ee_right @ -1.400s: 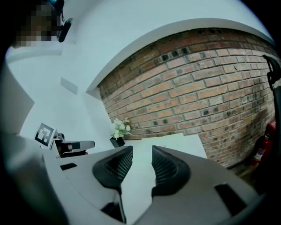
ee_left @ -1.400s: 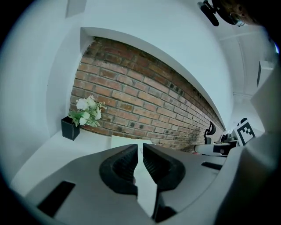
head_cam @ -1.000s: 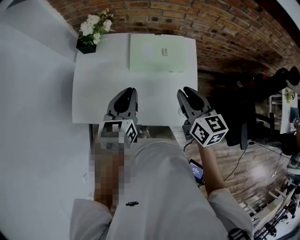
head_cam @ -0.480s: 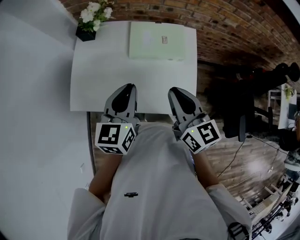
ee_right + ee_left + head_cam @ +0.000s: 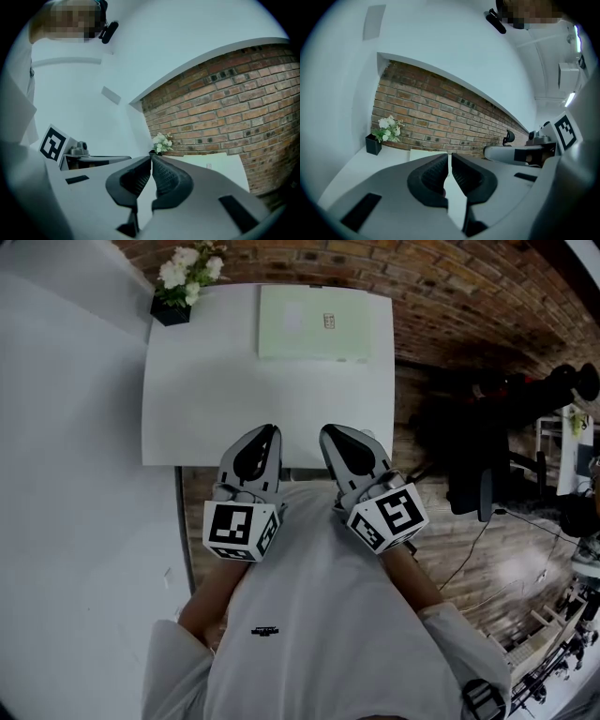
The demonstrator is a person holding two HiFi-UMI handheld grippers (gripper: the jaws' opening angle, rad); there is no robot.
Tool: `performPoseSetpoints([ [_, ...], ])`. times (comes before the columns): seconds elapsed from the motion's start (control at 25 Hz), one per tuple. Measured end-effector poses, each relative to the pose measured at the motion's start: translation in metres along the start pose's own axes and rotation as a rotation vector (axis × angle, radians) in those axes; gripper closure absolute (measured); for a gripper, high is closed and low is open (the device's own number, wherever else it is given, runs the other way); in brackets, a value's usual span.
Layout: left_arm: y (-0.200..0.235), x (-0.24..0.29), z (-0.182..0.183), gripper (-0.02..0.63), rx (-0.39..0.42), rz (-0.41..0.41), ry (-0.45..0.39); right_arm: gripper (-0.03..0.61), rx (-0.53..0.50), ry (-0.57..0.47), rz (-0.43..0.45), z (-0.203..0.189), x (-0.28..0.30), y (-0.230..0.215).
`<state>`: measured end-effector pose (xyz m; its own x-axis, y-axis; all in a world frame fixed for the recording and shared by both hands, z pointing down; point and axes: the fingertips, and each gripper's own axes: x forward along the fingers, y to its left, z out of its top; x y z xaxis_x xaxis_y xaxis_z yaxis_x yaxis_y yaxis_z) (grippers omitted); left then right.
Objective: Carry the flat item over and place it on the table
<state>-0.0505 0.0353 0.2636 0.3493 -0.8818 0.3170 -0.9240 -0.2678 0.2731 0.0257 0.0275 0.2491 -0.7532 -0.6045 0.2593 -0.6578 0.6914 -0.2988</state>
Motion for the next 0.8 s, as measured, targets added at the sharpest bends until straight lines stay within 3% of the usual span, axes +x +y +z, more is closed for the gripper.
performPoseSetpoints([
  [0.56, -0.006, 0.008, -0.004, 0.575, 0.031, -0.047, 0.021, 0.537, 0.029, 0.040, -0.007, -0.014, 0.015, 0.004],
  [0.8, -0.007, 0.011, -0.005, 0.575, 0.034, -0.058, 0.033, 0.540, -0.026, 0.041, 0.013, -0.012, 0.017, 0.014],
])
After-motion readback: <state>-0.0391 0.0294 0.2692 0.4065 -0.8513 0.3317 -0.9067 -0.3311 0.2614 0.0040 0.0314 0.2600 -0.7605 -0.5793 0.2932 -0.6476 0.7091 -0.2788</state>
